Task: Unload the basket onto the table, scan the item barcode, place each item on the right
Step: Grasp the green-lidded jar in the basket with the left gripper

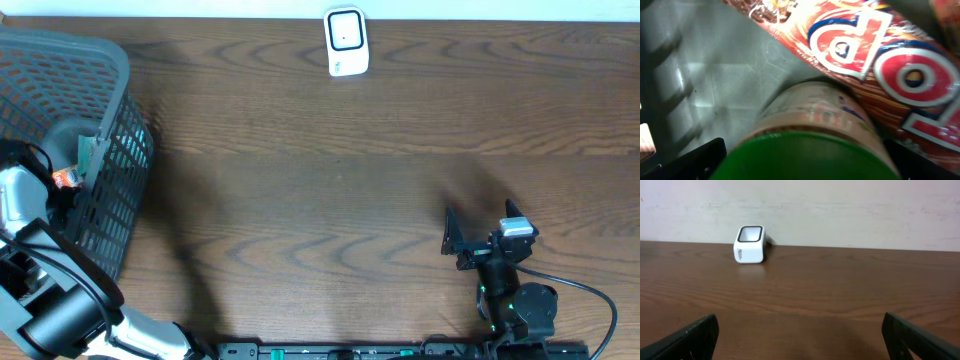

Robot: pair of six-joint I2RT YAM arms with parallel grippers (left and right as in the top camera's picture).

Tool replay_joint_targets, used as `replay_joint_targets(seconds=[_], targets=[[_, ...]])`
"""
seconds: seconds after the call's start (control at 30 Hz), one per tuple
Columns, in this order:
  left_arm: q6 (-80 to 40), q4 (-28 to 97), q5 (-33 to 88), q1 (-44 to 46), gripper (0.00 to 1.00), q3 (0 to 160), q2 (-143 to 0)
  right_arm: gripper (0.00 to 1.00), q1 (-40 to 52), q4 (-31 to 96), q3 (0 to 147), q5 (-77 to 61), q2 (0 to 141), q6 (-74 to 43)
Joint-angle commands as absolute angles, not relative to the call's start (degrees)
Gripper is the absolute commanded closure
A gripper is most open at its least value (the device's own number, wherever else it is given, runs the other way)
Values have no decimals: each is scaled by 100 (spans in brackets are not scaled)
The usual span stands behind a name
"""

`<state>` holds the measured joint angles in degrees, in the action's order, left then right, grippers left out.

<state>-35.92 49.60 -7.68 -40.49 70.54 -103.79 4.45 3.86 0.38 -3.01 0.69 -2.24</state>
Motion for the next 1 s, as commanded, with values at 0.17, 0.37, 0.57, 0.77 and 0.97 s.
replay_joint_targets(seconds=[0.17,0.37,0.57,0.77,0.97], targets=[[-3522,4853,-834,-4342,4,6954,-10374,1,421,408,32,-294,38,-161],[-3540,4915,-777,-4381,25,6954,-10372,1,421,410,32,-294,38,-163],[-3538,4993,-735,-4381,33,7111,-10333,1,421,410,32,-294,38,-161],[-3406,5321,-196,-4381,33,7743,-9948,1,421,408,32,-294,38,-161],[-3363,5653,504,-4381,33,8774,-9015,1,421,408,32,-294,38,-161]])
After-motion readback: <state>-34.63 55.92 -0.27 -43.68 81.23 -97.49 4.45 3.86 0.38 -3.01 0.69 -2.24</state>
